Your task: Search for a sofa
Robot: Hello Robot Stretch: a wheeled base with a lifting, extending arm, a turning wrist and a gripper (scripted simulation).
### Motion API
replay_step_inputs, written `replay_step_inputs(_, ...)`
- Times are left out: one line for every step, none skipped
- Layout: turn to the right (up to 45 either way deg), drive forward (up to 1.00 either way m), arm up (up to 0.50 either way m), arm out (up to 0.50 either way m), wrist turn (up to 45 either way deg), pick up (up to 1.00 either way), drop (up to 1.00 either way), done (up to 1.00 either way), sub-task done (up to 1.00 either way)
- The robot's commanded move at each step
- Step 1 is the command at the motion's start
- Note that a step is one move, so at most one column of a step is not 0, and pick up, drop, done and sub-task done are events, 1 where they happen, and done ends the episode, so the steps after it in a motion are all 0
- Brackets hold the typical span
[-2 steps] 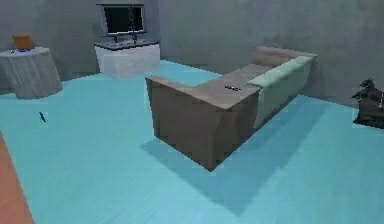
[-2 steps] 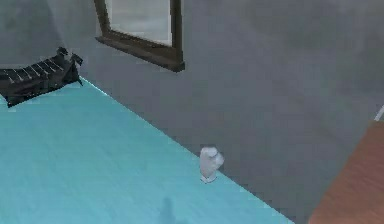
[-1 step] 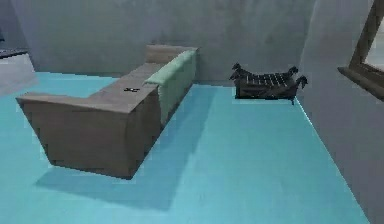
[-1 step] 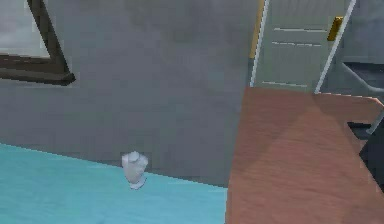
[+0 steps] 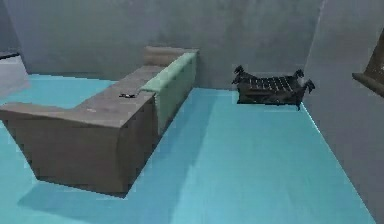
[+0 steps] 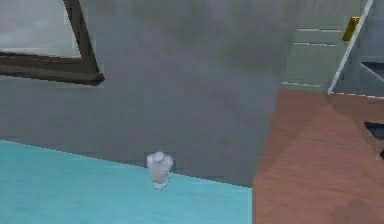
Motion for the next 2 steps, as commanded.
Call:
replay_step_inputs(9.0, 0.0, 0.0, 0.0, 0.0, 0.0, 0.0, 0.0, 0.0)
replay_step_inputs(0.0, 0.65, 0.0, 0.0, 0.0, 0.0, 0.0, 0.0, 0.0)
